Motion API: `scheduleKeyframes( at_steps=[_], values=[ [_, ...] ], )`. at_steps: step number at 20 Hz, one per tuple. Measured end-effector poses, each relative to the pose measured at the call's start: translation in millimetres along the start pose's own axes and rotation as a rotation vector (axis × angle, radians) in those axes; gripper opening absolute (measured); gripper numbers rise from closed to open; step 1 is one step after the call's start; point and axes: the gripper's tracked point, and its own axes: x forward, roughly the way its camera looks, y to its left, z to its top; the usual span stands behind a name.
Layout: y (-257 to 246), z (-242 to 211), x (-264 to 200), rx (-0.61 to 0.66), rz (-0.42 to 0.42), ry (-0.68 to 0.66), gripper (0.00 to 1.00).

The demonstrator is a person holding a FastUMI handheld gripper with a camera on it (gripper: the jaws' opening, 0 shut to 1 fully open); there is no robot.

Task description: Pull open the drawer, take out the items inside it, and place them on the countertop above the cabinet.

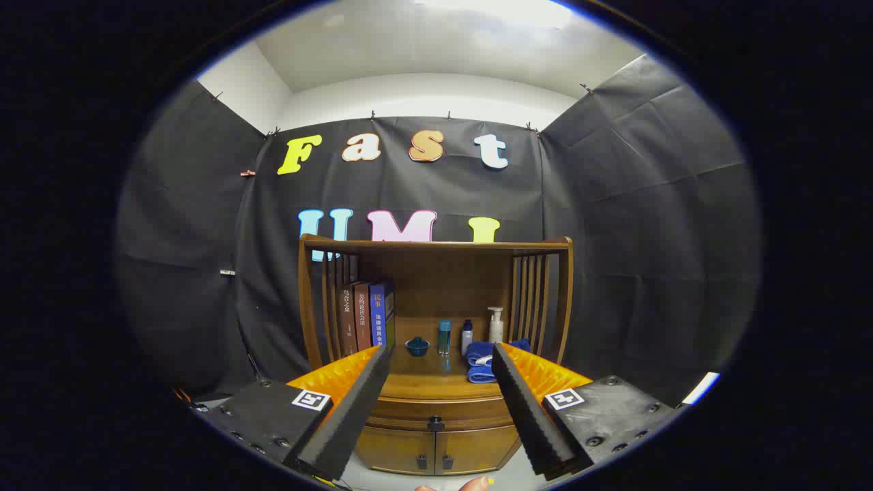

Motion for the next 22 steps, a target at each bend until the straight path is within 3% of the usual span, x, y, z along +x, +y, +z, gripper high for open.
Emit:
scheduleKeyframes(
  at_steps=[22],
  values=[
    [9, -13, 7, -0.011, 0.015, 0.011, 0.98]
  ],
)
